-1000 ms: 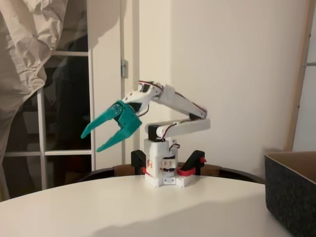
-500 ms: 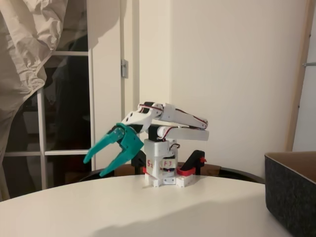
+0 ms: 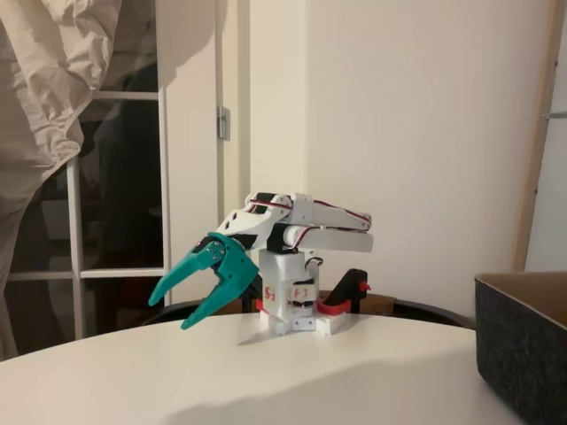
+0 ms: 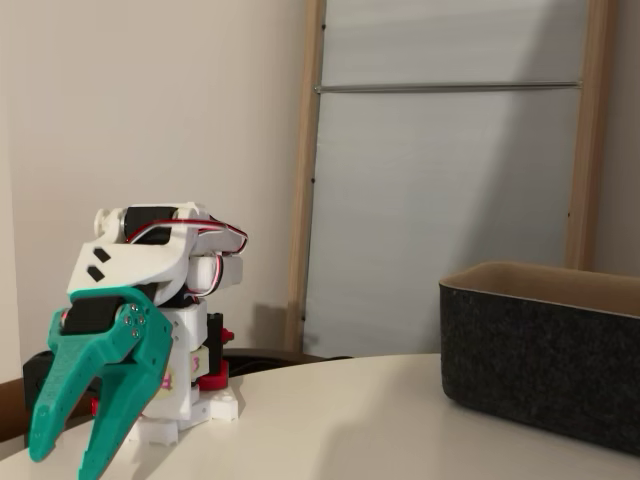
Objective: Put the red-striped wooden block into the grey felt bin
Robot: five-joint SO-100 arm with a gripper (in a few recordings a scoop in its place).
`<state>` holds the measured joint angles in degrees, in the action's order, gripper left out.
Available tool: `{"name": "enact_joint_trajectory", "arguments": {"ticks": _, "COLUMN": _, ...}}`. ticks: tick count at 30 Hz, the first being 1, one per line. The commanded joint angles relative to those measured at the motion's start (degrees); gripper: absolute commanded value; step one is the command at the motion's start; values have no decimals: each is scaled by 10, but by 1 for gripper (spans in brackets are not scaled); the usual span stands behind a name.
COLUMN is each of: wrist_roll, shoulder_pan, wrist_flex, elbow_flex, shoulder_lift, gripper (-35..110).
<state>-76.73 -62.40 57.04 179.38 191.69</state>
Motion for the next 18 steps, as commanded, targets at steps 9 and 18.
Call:
{"name": "enact_joint_trajectory", "arguments": {"ticks": 9, "wrist_roll": -3, "shoulder_pan": 4, "wrist_flex": 45, "elbow_flex": 8, "shoulder_lift": 18, "gripper": 23}}
{"name": "enact_joint_trajectory", "arguments": {"ticks": 18, "wrist_roll": 17, "shoulder_pan": 8, "wrist_flex": 50, "elbow_flex": 8, "shoulder_lift": 18, "gripper": 12}}
